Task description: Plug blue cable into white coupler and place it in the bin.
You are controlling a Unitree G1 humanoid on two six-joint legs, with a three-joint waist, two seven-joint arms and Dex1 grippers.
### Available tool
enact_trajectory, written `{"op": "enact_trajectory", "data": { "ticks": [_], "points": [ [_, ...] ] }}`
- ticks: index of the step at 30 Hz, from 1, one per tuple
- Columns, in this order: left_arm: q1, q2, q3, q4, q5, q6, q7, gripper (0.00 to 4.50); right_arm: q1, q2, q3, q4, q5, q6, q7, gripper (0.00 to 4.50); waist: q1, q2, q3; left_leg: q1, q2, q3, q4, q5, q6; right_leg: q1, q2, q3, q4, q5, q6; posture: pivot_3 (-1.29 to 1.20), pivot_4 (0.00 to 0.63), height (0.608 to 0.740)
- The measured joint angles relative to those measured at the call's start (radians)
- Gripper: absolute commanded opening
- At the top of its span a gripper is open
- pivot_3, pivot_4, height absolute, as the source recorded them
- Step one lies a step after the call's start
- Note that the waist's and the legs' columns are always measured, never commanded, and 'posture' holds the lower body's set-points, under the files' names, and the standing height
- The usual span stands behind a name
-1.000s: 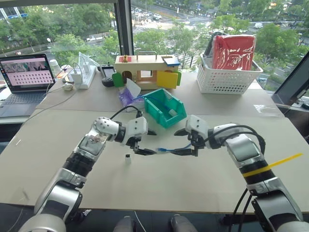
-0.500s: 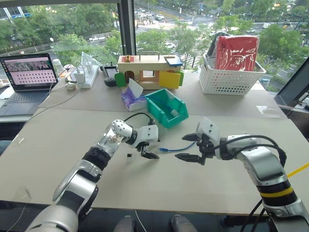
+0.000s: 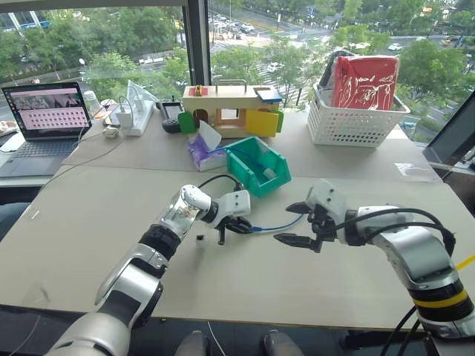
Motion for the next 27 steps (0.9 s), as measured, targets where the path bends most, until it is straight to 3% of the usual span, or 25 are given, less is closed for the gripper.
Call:
{"op": "enact_trajectory", "data": {
  "ticks": [8,14,18,21,27],
  "points": [
    [0.075,-0.083,0.083,-0.357,-0.14,0.233,0.067,0.04,0.32,0.236,-0.351,-0.32,0.385,0.492,-0.168,4.5,0.012,0.0,0.0,-0.007,-0.002,-0.007,0.001,-0.001,0.001,-0.001,0.0,0.0,0.0,0.003,-0.005,0.0,0.15,0.739],
    [0.137,-0.064,0.03,-0.535,-0.176,0.314,0.068,0.04,0.313,0.514,-0.616,-0.355,0.493,0.692,-0.344,4.5,-0.011,0.003,-0.001,0.001,0.0,-0.007,0.001,0.0,0.001,0.003,0.003,0.001,0.001,-0.001,0.0,0.0,0.15,0.739],
    [0.187,-0.038,0.013,-0.57,-0.184,0.335,0.066,0.04,0.274,0.767,-0.765,-0.367,0.549,0.718,-0.493,4.5,-0.024,0.004,-0.002,0.001,0.002,-0.009,0.0,0.001,0.001,0.002,0.007,0.001,0.002,0.0,-0.002,0.0,0.15,0.739],
    [0.19,-0.035,0.007,-0.601,-0.202,0.355,0.078,0.04,0.23,0.823,-0.85,-0.372,0.612,0.718,-0.637,4.5,-0.021,0.009,-0.001,0.0,0.001,-0.008,0.0,0.001,0.0,0.001,0.006,0.002,0.001,0.0,-0.002,0.0,0.15,0.739],
    [0.191,-0.029,0.008,-0.61,-0.203,0.363,0.112,0.04,0.233,0.825,-0.85,-0.386,0.734,0.71,-0.822,4.5,-0.022,0.009,-0.001,-0.001,0.001,-0.009,-0.002,0.001,0.0,0.001,0.006,0.001,0.0,0.0,-0.002,0.0,0.15,0.739]
  ]
}}
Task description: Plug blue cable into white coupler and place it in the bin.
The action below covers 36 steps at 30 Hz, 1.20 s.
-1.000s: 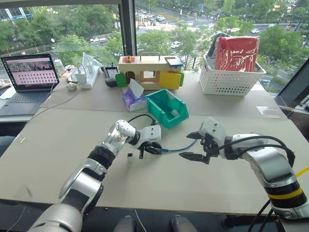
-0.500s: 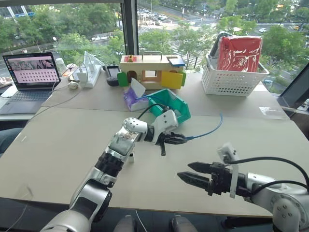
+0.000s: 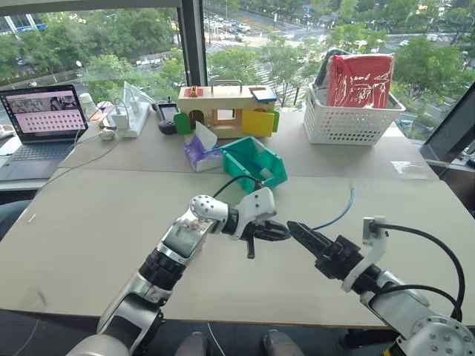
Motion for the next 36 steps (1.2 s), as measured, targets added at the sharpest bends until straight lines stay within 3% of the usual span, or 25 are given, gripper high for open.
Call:
{"op": "enact_trajectory", "data": {
  "ticks": [7,12,16,23,36],
  "points": [
    [0.002,0.0,-0.001,-0.002,-0.024,0.011,0.017,0.04,0.008,-0.008,0.027,0.084,0.222,-0.14,-0.244,4.5,-0.003,0.0,0.0,0.0,0.0,0.0,0.0,0.0,0.0,0.0,0.0,0.0,0.0,0.0,0.0,0.0,0.15,0.739],
    [0.004,0.006,-0.003,-0.002,-0.034,0.012,0.026,0.04,0.184,-0.047,0.202,0.163,0.346,-0.259,-0.392,4.5,-0.005,0.0,0.0,-0.002,0.0,0.0,-0.001,0.0,0.0,-0.001,-0.001,0.0,-0.001,-0.001,0.0,0.0,0.15,0.739],
    [0.004,0.001,-0.004,-0.001,-0.034,0.012,0.036,0.04,0.216,-0.061,0.324,0.188,0.44,-0.388,-0.475,4.5,-0.015,0.0,0.0,-0.001,0.0,0.0,-0.001,0.0,0.0,0.0,-0.001,0.001,-0.001,-0.001,0.0,0.0,0.15,0.739],
    [0.007,-0.01,-0.005,-0.001,-0.036,0.011,0.056,0.04,0.261,-0.172,0.453,0.195,0.537,-0.59,-0.523,4.5,-0.017,0.0,0.0,-0.002,0.0,0.0,-0.001,0.0,0.0,0.0,-0.001,0.0,-0.003,-0.001,0.001,0.0,0.15,0.739],
    [0.013,-0.01,-0.004,-0.002,-0.038,0.012,0.062,0.04,0.309,-0.327,0.558,0.172,0.515,-0.812,-0.508,4.5,-0.015,0.0,0.0,-0.002,0.0,0.0,-0.001,0.0,0.0,0.0,-0.001,0.001,-0.004,-0.001,0.001,0.0,0.15,0.739]
  ]
}}
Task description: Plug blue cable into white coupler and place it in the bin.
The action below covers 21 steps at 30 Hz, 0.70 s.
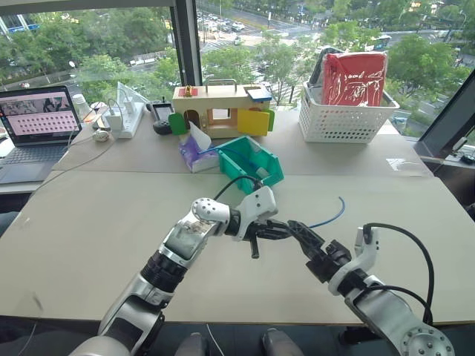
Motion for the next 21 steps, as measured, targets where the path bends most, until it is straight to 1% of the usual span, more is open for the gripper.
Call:
{"op": "enact_trajectory", "data": {
  "ticks": [2,4,5,8,9,11,15,16,20,21],
  "points": [
    [0.0,0.0,0.0,0.0,-0.001,0.0,0.0,0.04,0.0,-0.011,0.012,0.0,-0.004,-0.024,0.003,4.5,0.001,0.0,0.0,0.0,0.0,0.0,0.0,0.0,0.0,0.0,0.0,0.0,0.0,0.0,0.0,0.0,0.15,0.739],
    [0.0,0.0,0.0,0.0,-0.003,0.001,0.0,0.04,0.003,-0.021,0.024,0.0,-0.006,-0.046,0.003,3.98,0.002,0.0,0.0,0.0,0.0,0.0,0.0,0.0,0.0,0.0,0.0,0.0,0.0,0.0,0.0,0.0,0.15,0.739],
    [0.0,0.0,0.0,0.0,-0.003,0.001,0.0,0.04,0.005,-0.025,0.031,0.0,-0.006,-0.058,0.003,3.82,0.003,0.0,0.0,0.0,0.0,0.0,0.0,0.0,0.0,0.0,0.0,0.0,0.0,0.0,0.0,0.0,0.15,0.739],
    [0.0,0.0,0.0,0.0,-0.006,0.002,-0.001,0.04,0.006,-0.036,0.046,0.0,-0.008,-0.078,0.004,2.8,0.005,0.0,0.0,0.0,0.0,0.0,0.0,0.0,0.0,0.0,0.0,0.0,0.0,0.0,0.0,0.0,0.15,0.739],
    [0.0,0.0,0.0,0.0,-0.008,0.003,-0.001,0.04,0.006,-0.04,0.049,0.0,-0.008,-0.087,0.005,2.54,0.007,0.0,0.0,0.0,0.0,0.0,0.0,0.0,0.0,0.0,0.0,0.0,0.0,0.0,0.0,0.0,0.15,0.739],
    [0.0,0.0,0.0,0.0,-0.013,0.005,0.0,0.04,0.006,-0.046,0.059,0.0,-0.008,-0.102,0.006,1.74,0.009,0.0,0.0,0.0,0.0,0.0,0.0,0.0,0.0,0.0,0.0,0.0,0.0,0.0,0.0,0.0,0.15,0.739],
    [0.0,0.0,0.0,0.0,-0.019,0.005,0.001,0.04,0.007,-0.063,0.077,-0.001,-0.008,-0.119,0.008,0.45,0.014,0.0,0.0,0.0,0.0,0.0,0.0,0.0,0.0,0.0,0.0,0.0,0.0,0.0,0.0,0.0,0.15,0.739],
    [0.0,0.0,0.0,0.0,-0.021,0.005,0.002,0.04,0.009,-0.066,0.08,-0.004,-0.007,-0.126,0.01,0.04,0.016,0.0,0.0,0.0,0.0,0.0,0.0,0.0,0.0,0.0,0.0,0.0,0.0,0.0,0.0,0.0,0.15,0.739],
    [0.0,-0.009,0.0,0.002,-0.022,0.001,0.019,0.04,0.013,-0.076,0.083,-0.007,-0.006,-0.148,0.013,0.02,0.017,0.0,0.0,0.0,0.0,0.0,0.0,0.0,0.0,0.0,0.0,0.0,-0.001,0.0,0.0,0.0,0.15,0.739],
    [-0.001,-0.012,0.001,0.006,-0.02,-0.006,0.024,0.54,0.013,-0.082,0.082,-0.007,-0.006,-0.153,0.017,0.0,0.017,0.0,0.0,0.0,0.0,0.0,0.0,0.0,0.0,0.0,0.0,0.0,-0.001,0.0,0.0,0.0,0.15,0.739]
  ]
}}
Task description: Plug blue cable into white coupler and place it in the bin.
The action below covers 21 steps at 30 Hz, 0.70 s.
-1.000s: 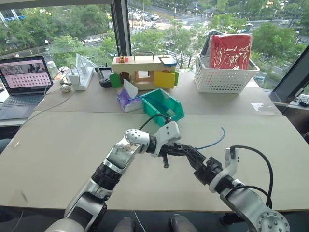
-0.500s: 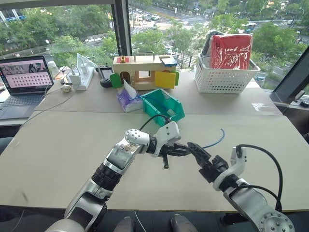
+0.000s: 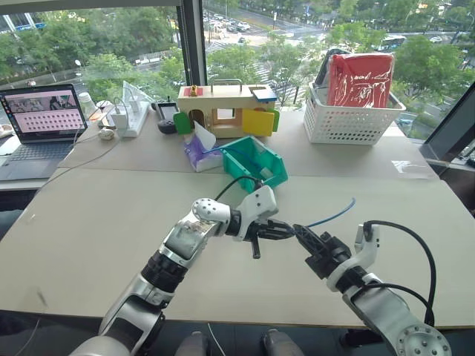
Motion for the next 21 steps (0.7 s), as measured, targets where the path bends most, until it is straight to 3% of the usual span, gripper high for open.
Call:
{"op": "enact_trajectory", "data": {
  "ticks": [1,5,8,11,17,21],
  "points": [
    [-0.001,-0.002,0.0,0.002,0.0,-0.004,0.001,1.05,0.0,-0.006,0.0,0.0,-0.001,-0.003,0.006,0.0,0.0,0.0,0.0,0.0,0.0,0.0,0.0,0.0,0.0,0.0,0.0,0.0,0.0,0.0,0.0,0.0,0.15,0.739],
    [-0.013,0.016,0.038,0.006,-0.042,0.014,-0.021,2.15,-0.011,-0.047,-0.036,0.003,-0.008,-0.031,0.022,0.0,-0.002,0.0,0.0,0.0,0.0,0.0,0.0,0.0,0.0,0.0,0.0,0.0,0.0,0.0,0.0,0.0,0.15,0.739],
    [-0.03,0.029,0.07,0.006,-0.057,0.014,-0.022,3.28,-0.06,-0.086,-0.079,0.027,-0.009,-0.053,0.037,0.0,0.0,0.0,0.0,0.0,0.0,0.0,0.0,0.0,0.0,0.0,0.0,0.0,0.0,0.0,0.0,0.0,0.15,0.739],
    [-0.044,0.089,0.105,-0.002,-0.086,0.016,-0.042,4.4,-0.136,-0.136,-0.118,0.085,-0.009,-0.064,0.044,0.0,-0.004,0.0,0.0,0.001,0.0,0.001,0.0,0.0,0.0,0.0,0.0,0.0,0.001,0.0,0.0,0.0,0.15,0.739],
    [-0.043,0.237,0.272,-0.013,-0.138,0.036,-0.036,4.47,-0.244,-0.188,-0.133,0.195,-0.015,-0.059,0.088,0.0,-0.003,0.0,0.0,0.0,0.001,0.0,0.0,0.0,0.0,-0.001,0.001,0.0,0.0,0.0,-0.001,0.0,0.15,0.739],
    [0.024,0.305,0.475,-0.087,-0.222,0.102,0.042,4.47,-0.341,-0.225,-0.122,0.29,-0.047,-0.032,0.145,0.0,-0.002,0.0,0.001,0.0,0.001,0.001,0.0,0.0,0.0,-0.001,0.001,0.0,0.0,0.0,-0.001,0.0,0.15,0.739]
  ]
}}
